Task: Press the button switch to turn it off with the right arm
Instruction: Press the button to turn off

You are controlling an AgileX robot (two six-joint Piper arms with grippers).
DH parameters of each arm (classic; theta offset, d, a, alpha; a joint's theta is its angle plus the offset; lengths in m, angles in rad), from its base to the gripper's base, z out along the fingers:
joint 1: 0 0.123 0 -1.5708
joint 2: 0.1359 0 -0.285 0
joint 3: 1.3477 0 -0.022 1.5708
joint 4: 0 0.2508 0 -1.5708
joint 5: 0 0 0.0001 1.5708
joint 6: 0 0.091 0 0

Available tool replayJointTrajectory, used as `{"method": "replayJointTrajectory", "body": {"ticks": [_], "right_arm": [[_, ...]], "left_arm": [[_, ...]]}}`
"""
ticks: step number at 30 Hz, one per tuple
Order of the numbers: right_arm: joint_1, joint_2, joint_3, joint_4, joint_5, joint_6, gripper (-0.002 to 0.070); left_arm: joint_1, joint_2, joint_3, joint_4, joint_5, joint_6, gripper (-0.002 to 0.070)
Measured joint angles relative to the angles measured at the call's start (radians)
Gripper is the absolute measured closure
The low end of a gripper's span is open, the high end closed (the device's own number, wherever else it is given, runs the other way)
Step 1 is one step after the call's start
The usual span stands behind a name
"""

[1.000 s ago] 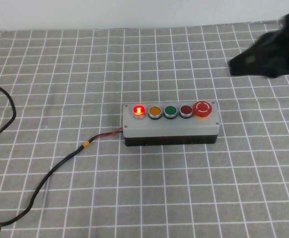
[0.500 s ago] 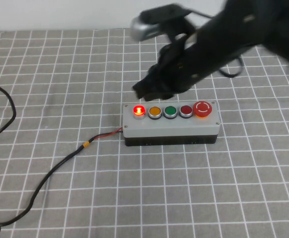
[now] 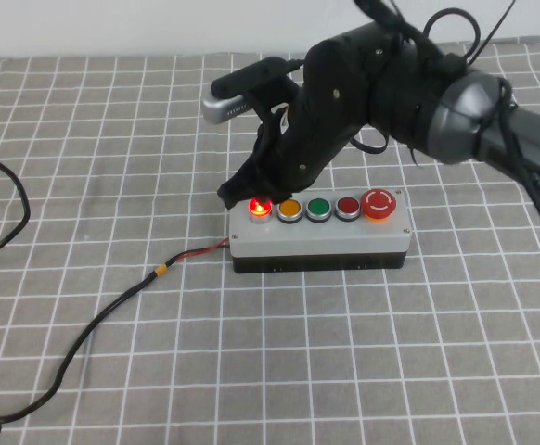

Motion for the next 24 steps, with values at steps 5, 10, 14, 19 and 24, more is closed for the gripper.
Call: {"method": "replayJointTrajectory", "body": {"ticks": [5,10,14,19,24], "right_arm": [[0.0,0.018,-0.006,-0.026,0.002,0.008,0.0692],[0.0,0.02,-0.009,-0.03,-0.027,0.008,0.0692],[0.0,0.024,-0.009,-0.032,-0.044,0.008,0.0692],[0.0,0.055,-0.011,-0.032,-0.043,0.008,0.0692],[0.0,0.076,-0.029,-0.032,-0.039,0.012,0.0692]], "left_arm": [[0.0,0.0,0.0,0.0,0.0,0.0,0.0678],[0.0,0.0,0.0,0.0,0.0,0.0,0.0678],[0.0,0.0,0.0,0.0,0.0,0.0,0.0678],[0.0,0.0,0.0,0.0,0.0,0.0,0.0678],[0.0,0.0,0.0,0.0,0.0,0.0,0.0678]]}}
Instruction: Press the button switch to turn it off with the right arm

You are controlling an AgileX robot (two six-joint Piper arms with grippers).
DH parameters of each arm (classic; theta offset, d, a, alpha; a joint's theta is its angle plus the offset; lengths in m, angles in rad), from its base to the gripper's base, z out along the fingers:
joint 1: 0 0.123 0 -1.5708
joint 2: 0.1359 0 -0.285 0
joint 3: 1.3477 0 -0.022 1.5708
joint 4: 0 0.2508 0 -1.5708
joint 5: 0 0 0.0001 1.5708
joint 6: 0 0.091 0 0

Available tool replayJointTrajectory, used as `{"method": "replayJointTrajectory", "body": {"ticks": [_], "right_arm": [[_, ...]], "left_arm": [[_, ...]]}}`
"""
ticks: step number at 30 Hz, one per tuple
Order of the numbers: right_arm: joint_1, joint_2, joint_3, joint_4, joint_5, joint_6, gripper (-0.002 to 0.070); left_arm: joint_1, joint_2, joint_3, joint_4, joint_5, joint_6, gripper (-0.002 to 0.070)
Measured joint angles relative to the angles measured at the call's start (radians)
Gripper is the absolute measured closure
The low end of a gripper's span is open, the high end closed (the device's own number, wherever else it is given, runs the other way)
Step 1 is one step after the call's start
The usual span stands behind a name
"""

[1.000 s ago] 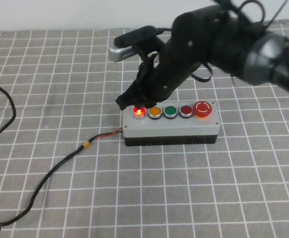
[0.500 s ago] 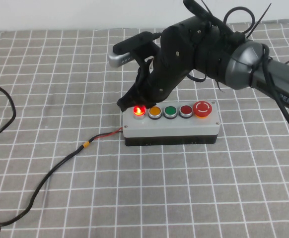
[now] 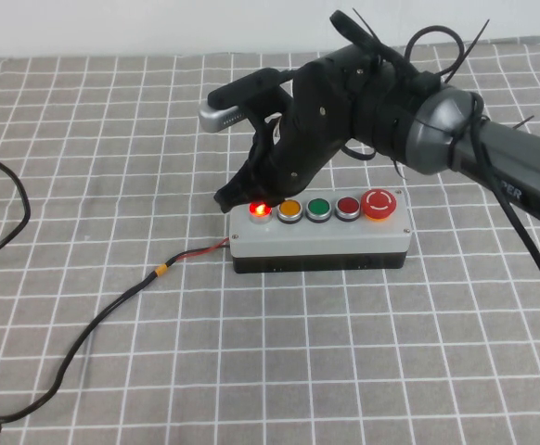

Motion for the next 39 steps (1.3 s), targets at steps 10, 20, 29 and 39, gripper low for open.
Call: {"method": "replayJointTrajectory", "body": {"ticks": [10,20,29,39], "right_arm": [[0.0,-0.016,-0.048,-0.016,0.063,0.0,0.0692],[0.0,-0.218,-0.122,-0.054,0.082,0.0,0.0692],[0.0,-0.424,-0.108,-0.215,0.224,0.042,0.0692],[-0.002,-0.798,0.281,-0.224,0.186,0.099,0.0692]], "left_arm": [[0.0,0.0,0.0,0.0,0.0,0.0,0.0678],[0.0,0.0,0.0,0.0,0.0,0.0,0.0678],[0.0,0.0,0.0,0.0,0.0,0.0,0.0678],[0.0,0.0,0.0,0.0,0.0,0.0,0.0678]]}}
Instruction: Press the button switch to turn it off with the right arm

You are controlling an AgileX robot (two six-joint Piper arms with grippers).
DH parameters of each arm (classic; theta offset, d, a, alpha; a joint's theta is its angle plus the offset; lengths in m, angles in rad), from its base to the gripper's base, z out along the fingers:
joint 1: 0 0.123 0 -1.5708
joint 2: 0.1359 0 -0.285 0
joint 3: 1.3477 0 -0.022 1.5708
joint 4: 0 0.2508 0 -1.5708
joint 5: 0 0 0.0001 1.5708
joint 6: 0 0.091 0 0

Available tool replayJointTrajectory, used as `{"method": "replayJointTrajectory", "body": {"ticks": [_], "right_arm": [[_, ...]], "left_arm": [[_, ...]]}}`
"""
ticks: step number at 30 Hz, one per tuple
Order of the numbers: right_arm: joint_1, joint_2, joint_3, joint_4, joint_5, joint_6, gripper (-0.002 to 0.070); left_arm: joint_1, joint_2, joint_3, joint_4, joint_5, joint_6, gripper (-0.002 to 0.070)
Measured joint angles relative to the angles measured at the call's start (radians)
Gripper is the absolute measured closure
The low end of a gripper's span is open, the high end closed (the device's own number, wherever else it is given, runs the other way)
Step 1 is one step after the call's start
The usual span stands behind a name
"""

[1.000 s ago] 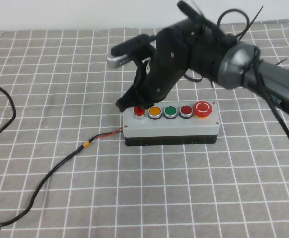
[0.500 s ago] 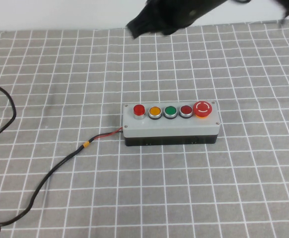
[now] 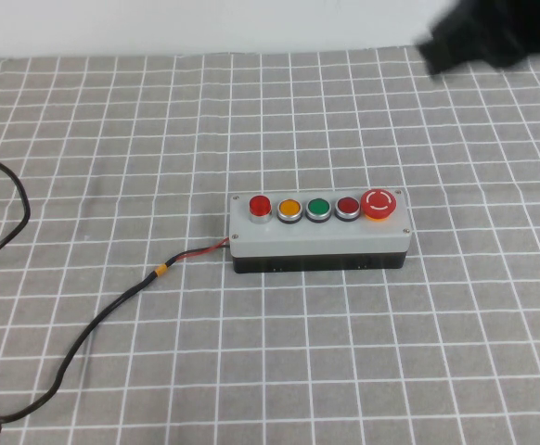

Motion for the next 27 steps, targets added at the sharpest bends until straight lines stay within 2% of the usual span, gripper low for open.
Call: {"method": "replayJointTrajectory", "body": {"ticks": [7,12,18,27], "right_arm": [[0.0,-0.342,0.447,0.007,-0.142,0.077,0.0692],[0.0,-0.536,0.645,0.007,-0.19,0.1,0.0692],[0.0,-0.666,0.703,0.029,-0.16,0.102,0.0692],[0.0,-0.681,0.705,0.033,-0.117,0.102,0.0692]], "left_arm": [[0.0,0.0,0.0,0.0,0.0,0.0,0.0678],[0.0,0.0,0.0,0.0,0.0,0.0,0.0678],[0.0,0.0,0.0,0.0,0.0,0.0,0.0678],[0.0,0.0,0.0,0.0,0.0,0.0,0.0678]]}}
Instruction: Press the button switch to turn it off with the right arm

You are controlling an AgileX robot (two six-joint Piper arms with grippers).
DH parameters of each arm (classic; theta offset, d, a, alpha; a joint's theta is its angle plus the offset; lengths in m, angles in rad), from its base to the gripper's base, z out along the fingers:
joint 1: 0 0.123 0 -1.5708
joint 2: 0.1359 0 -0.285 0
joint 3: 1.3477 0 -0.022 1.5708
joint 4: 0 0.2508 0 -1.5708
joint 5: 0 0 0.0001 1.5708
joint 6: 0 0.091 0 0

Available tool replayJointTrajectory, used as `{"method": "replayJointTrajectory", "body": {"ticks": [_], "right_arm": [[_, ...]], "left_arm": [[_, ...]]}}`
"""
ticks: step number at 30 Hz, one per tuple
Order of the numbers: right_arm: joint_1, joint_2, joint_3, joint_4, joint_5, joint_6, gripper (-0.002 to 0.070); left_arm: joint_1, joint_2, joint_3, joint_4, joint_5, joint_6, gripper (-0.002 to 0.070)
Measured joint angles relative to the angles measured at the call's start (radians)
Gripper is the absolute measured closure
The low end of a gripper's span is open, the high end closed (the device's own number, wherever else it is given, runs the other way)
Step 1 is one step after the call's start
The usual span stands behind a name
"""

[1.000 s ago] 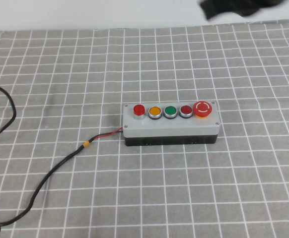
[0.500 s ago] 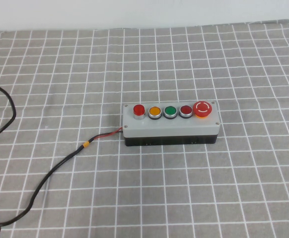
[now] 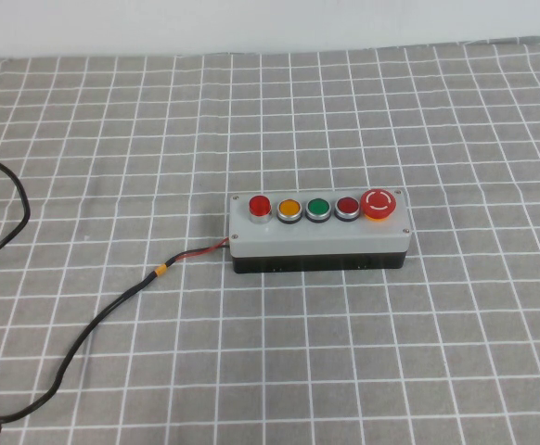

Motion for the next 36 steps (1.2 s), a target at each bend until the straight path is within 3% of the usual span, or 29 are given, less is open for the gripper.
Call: {"method": "replayJointTrajectory", "body": {"ticks": [9,14,22,29,36], "right_arm": [[-0.046,-0.035,0.013,-0.054,-0.043,-0.017,0.0692],[-0.235,-0.137,0.08,-0.067,-0.153,-0.019,0.0692],[-0.533,-0.392,0.363,-0.075,-0.351,-0.019,0.0692],[-0.566,-0.603,0.675,-0.077,-0.462,-0.019,0.0692],[-0.567,-0.702,0.98,-0.024,-0.716,-0.019,0.0692]], "left_arm": [[0.0,0.0,0.0,0.0,0.0,0.0,0.0678],[0.0,0.0,0.0,0.0,0.0,0.0,0.0678],[0.0,0.0,0.0,0.0,0.0,0.0,0.0678],[0.0,0.0,0.0,0.0,0.0,0.0,0.0678],[0.0,0.0,0.0,0.0,0.0,0.0,0.0678]]}}
